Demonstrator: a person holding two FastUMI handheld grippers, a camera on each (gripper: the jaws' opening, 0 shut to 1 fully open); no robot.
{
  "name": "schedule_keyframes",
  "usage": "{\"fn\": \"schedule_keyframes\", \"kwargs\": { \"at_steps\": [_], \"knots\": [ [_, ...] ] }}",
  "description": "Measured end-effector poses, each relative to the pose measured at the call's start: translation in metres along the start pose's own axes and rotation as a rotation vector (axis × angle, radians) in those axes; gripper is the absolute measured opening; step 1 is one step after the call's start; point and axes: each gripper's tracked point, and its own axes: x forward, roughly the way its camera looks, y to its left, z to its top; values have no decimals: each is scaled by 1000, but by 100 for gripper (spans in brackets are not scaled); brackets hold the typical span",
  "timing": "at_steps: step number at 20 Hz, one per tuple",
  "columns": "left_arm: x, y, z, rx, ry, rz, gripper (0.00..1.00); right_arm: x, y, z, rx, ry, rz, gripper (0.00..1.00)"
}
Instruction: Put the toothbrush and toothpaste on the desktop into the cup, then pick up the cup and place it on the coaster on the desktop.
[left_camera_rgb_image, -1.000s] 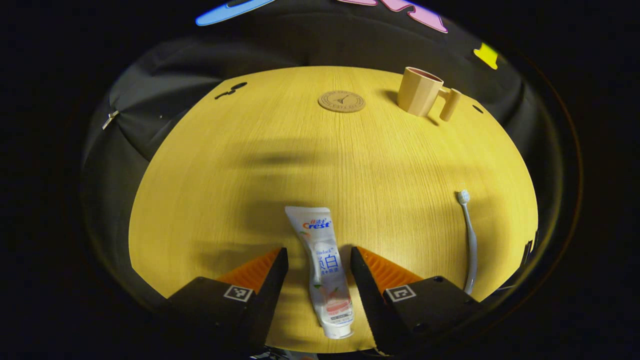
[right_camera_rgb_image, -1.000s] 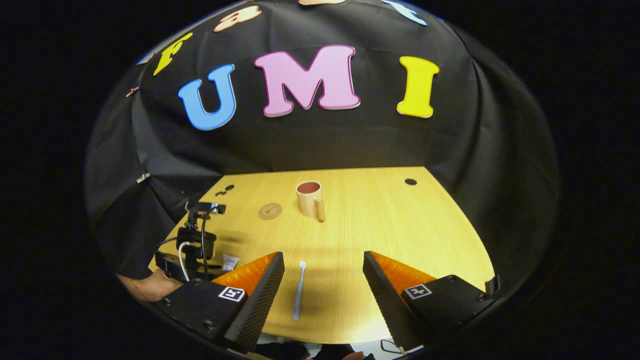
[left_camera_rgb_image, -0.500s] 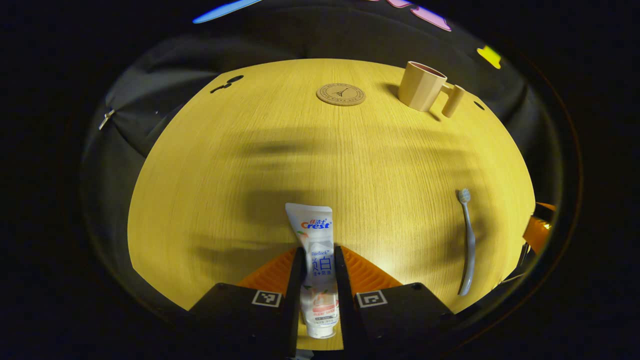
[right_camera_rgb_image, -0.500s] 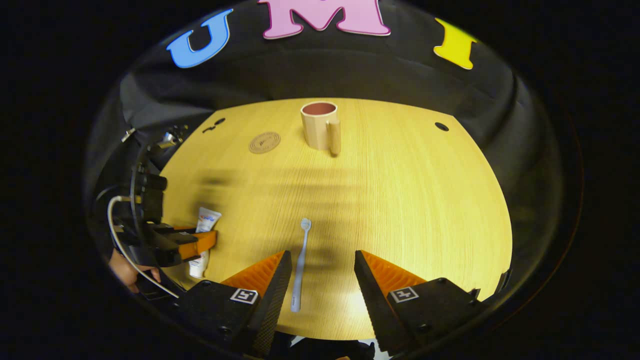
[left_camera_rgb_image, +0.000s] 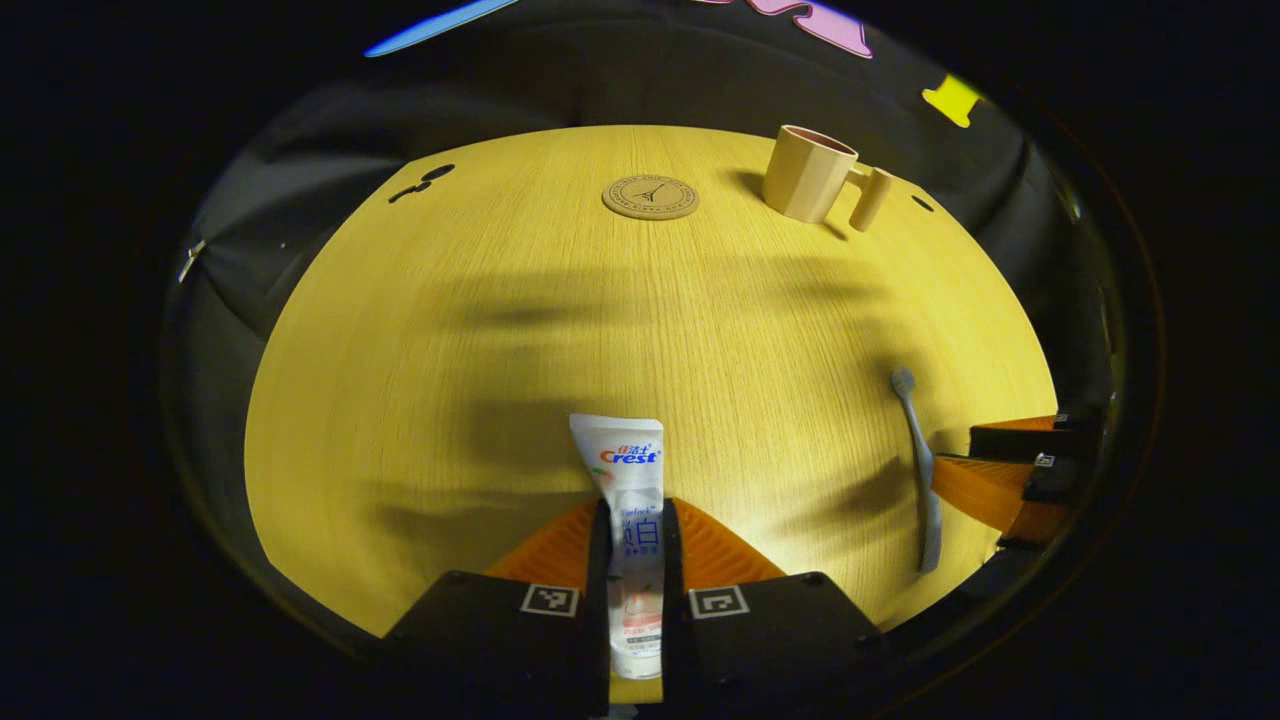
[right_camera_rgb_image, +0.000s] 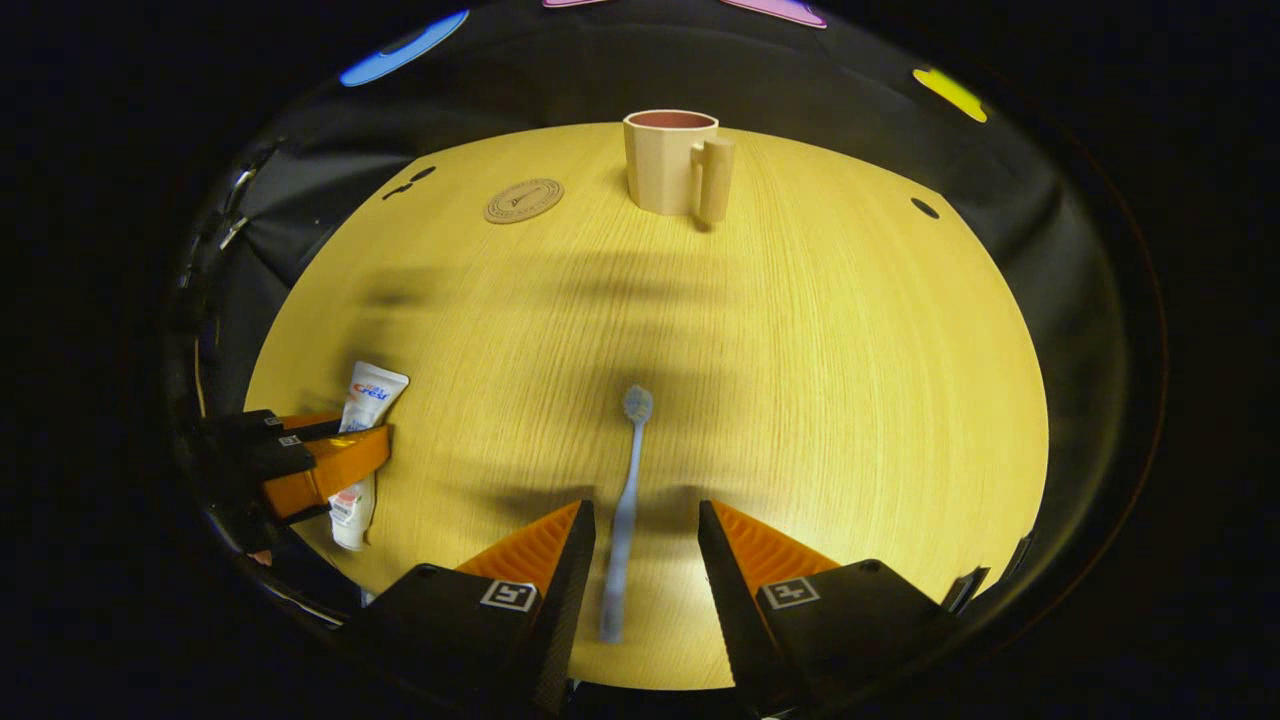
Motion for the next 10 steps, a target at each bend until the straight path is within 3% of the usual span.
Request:
{"fn": "schedule_keyframes", "kwargs": {
  "at_steps": [4, 7, 8, 10],
  "knots": [
    [-2, 0, 0, -45, -5, -51, 24, 14, 1, -11, -16, 71, -22, 53],
    [-11, 3, 6, -77, -42, -66, 24, 14, 0, -6, -3, 66, -28, 52],
    [-14, 4, 9, -81, -56, -66, 24, 15, 0, -8, 0, 75, -36, 36],
    [-20, 4, 17, -71, -88, -65, 24, 13, 2, -6, 6, 80, -45, 17]
  ]
}}
